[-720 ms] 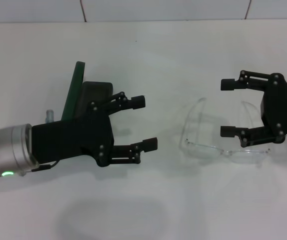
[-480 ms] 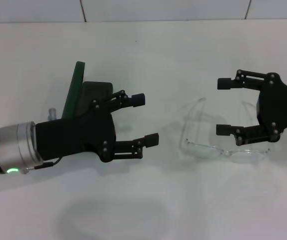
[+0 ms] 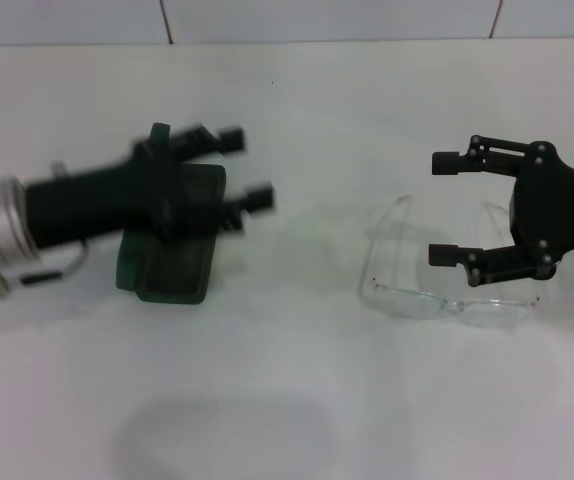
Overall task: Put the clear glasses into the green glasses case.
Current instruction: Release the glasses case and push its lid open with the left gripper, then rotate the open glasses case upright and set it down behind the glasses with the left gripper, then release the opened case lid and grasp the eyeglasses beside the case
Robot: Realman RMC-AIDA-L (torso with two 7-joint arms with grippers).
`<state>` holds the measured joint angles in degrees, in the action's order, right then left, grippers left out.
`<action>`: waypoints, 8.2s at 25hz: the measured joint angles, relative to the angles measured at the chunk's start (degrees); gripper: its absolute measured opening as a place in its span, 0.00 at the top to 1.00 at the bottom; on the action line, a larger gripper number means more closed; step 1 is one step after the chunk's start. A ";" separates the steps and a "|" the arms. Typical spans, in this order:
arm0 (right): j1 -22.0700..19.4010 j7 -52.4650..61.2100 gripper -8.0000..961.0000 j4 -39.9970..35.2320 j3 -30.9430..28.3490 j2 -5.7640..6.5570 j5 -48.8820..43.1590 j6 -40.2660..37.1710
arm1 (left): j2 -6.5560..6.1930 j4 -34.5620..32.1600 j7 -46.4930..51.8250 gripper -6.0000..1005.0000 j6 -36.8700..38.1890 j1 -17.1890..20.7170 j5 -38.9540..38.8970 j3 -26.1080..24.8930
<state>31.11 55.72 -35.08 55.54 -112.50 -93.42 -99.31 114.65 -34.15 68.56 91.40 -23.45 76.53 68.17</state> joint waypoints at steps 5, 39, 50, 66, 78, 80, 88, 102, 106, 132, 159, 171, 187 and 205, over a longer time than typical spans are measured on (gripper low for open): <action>-0.01 0.00 0.09 -0.31 0.00 0.00 0.00 0.04 | -0.86 -14.70 26.07 0.12 -5.71 1.12 12.80 -8.51; 2.36 -1.08 0.09 -0.43 0.98 -0.53 -2.70 0.86 | 4.84 -30.21 55.52 0.20 -22.66 0.46 49.54 -5.76; 2.24 -1.30 0.09 -0.43 0.96 -0.50 -3.57 1.02 | 4.57 -28.42 50.46 0.55 -26.36 -1.75 51.70 -5.87; 0.20 -4.95 0.09 -1.04 5.50 -2.48 -7.45 -3.12 | 4.43 -21.84 29.50 0.79 -27.41 -15.03 52.13 -3.11; -2.55 -5.70 0.09 -0.86 6.19 -2.90 -6.82 -3.41 | 4.90 -18.80 25.24 0.79 -25.35 -22.97 50.38 10.14; -2.52 -5.70 0.09 -0.91 6.19 -2.90 -6.80 -3.51 | 4.85 -18.83 24.45 0.79 -22.90 -23.55 49.56 9.96; -2.39 -5.55 0.09 -0.81 6.23 -2.90 -6.70 -3.60 | 5.21 -18.48 22.93 0.79 -23.23 -23.27 48.22 10.07; -2.67 -0.32 0.09 -3.14 5.71 -2.85 -5.32 -3.35 | 4.95 -21.90 23.11 0.56 -23.10 -19.12 43.76 8.98; -2.97 9.52 0.09 -10.43 4.65 -2.67 -5.47 -3.43 | 4.75 -28.96 19.63 0.56 -22.59 -11.58 34.66 8.90; -11.08 9.62 0.09 -5.88 -17.65 -3.14 21.68 11.54 | 5.26 -12.35 10.54 0.56 -37.00 -5.70 19.68 9.03; -10.31 8.52 0.09 -4.82 -17.75 -2.89 21.88 13.38 | 5.15 -12.25 11.12 0.56 -36.06 -4.22 23.39 18.53; -10.33 8.64 0.09 -5.14 -17.52 -2.80 19.21 13.44 | 4.37 -15.77 10.99 0.56 -22.61 -2.30 23.07 13.69; 0.22 60.39 0.09 -39.83 11.24 -2.65 -30.72 9.28 | 4.92 -3.95 -11.52 0.56 -10.66 3.00 -4.48 -1.87; 8.70 80.45 0.13 -40.50 36.41 -3.46 -50.54 12.16 | 4.97 -1.14 -13.38 0.56 -10.68 2.77 -5.13 -3.75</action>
<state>39.81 136.16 -75.58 91.96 -115.96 -143.96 -87.16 119.62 -35.28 55.18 80.73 -20.68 71.40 64.42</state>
